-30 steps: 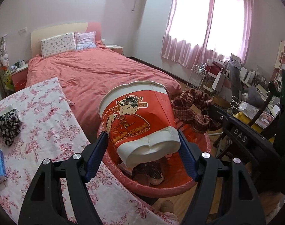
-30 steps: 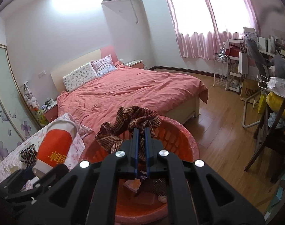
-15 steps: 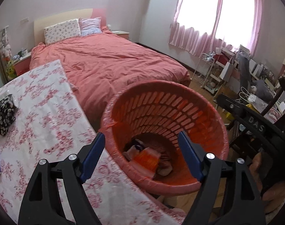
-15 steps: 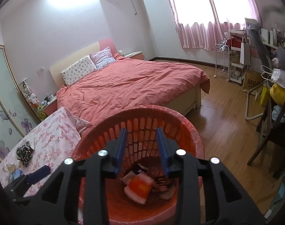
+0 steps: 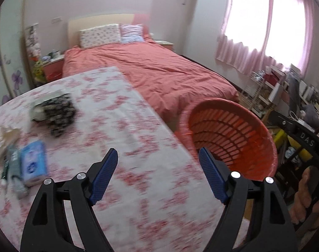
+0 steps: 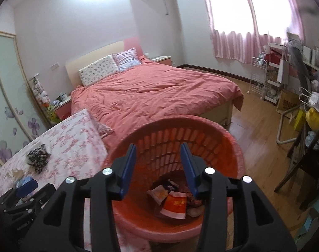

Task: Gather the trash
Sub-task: 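Open the right tool to drop the scrunchie, then move both tools back over the bed, then grasp the blue Vinda tissue pack with the right tool while the left tool grasps the green lip gel tube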

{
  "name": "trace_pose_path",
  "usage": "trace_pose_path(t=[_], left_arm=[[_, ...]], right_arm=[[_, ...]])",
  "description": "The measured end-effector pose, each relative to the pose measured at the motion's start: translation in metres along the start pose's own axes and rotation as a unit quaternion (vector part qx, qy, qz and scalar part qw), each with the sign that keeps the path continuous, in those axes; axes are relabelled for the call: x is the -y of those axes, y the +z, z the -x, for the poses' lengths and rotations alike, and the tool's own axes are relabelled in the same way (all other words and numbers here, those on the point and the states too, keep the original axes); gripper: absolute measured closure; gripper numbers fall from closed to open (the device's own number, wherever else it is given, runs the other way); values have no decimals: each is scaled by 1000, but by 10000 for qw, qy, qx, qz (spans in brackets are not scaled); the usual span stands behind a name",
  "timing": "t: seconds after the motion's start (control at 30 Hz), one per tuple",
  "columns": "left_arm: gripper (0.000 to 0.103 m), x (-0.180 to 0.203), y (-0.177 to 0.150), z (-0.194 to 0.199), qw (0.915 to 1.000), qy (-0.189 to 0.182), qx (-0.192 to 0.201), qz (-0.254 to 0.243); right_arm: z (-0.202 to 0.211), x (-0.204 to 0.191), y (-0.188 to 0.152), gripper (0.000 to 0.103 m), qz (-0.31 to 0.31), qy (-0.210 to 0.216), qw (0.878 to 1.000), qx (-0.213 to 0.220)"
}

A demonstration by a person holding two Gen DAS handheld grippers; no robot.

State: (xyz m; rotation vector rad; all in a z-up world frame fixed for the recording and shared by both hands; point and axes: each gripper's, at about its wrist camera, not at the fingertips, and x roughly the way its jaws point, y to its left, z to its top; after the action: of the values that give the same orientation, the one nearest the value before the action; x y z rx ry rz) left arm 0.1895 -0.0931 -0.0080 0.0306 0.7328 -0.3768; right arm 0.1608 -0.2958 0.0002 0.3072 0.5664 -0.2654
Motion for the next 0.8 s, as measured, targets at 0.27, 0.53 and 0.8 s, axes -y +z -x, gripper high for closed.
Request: trace_pose_path(t=[0.27, 0.53, 0.8], left_arm=[[24, -67, -9, 31, 9966, 591, 153, 550], [24, -140, -24, 63, 9853, 1304, 221, 1078], [24, -206, -44, 86, 9712, 1800, 188, 1547]], right_arm=[[10, -73, -8, 59, 585, 458, 9971, -158], [8, -164, -36, 59, 1308, 1048, 9845, -511], [-6, -257, -69, 59, 1907, 1615, 9633, -983]])
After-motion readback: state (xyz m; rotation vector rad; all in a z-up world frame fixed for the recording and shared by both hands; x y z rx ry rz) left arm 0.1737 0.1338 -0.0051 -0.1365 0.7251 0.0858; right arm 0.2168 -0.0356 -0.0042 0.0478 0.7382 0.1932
